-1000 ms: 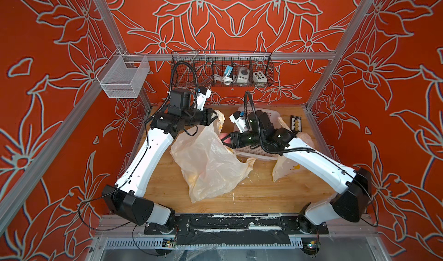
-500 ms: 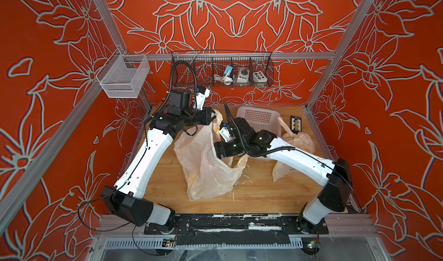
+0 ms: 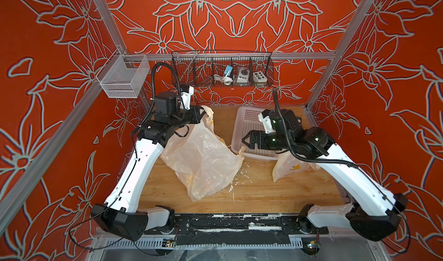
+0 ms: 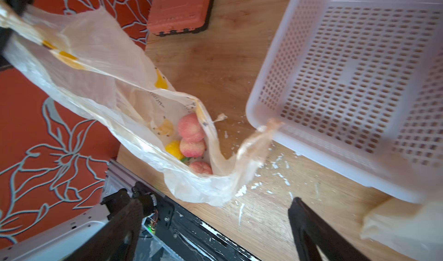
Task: Place the peach into a plastic bag & tie a knot
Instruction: Adjust the plastic bag at the center of the board.
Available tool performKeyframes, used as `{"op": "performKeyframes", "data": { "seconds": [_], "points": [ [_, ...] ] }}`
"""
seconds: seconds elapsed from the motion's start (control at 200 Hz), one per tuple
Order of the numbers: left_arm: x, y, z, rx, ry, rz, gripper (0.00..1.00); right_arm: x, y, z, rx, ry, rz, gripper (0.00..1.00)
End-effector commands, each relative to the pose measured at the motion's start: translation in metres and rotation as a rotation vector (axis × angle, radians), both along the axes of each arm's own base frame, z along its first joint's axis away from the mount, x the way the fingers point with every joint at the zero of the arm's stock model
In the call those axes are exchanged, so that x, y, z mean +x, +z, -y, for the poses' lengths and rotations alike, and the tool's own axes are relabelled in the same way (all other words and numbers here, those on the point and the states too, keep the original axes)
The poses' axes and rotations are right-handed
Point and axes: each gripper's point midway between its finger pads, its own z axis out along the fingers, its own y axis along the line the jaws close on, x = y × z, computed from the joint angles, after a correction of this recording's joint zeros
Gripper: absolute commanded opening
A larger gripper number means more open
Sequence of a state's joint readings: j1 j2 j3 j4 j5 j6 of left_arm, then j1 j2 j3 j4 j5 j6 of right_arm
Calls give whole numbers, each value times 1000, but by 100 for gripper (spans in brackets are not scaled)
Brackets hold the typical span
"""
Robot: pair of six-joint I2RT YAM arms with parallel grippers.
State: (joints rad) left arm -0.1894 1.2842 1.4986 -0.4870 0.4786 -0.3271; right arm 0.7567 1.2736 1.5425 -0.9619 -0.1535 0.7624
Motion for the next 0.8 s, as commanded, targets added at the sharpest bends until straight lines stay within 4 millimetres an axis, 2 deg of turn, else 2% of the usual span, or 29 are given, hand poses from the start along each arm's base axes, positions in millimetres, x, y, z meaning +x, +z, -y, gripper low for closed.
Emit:
{"op": "performKeyframes", "data": {
  "seconds": [0.0, 0.115, 0.205, 0.445, 0.515, 0.57, 0.605, 0.641, 0.706, 0.756, 0.796],
  "points": [
    [-5, 18, 3, -39, -22, 65, 0, 2, -42, 6, -60, -129, -160, 97],
    [-8, 22, 4, -53, -28, 74, 0, 21, -65, -10, -34, -192, -218, 97],
    [-10, 22, 5, -55, -32, 77, 0, 30, -84, -25, -8, -214, -278, 91],
    [-16, 17, 4, -43, -35, 81, 0, 20, -147, -24, -22, -323, -453, 82],
    [-17, 16, 4, -45, -40, 80, 0, 25, -159, -29, -5, -332, -462, 77],
    [-18, 16, 5, -49, -43, 79, 0, 33, -165, -36, 17, -321, -466, 67],
    [-19, 16, 4, -48, -44, 79, 0, 38, -166, -39, 22, -310, -460, 55],
    [-20, 16, 4, -45, -42, 78, 0, 43, -165, -39, 11, -302, -446, 37],
    [-23, 19, 0, -32, -26, 79, 0, 52, -149, -34, -23, -281, -366, 14],
    [-25, 22, -7, -8, 9, 81, 0, 61, -122, -26, -34, -257, -274, 3],
    [-29, 26, -16, 17, 62, 76, 0, 67, -90, -24, -24, -207, -165, 0]
  ]
}}
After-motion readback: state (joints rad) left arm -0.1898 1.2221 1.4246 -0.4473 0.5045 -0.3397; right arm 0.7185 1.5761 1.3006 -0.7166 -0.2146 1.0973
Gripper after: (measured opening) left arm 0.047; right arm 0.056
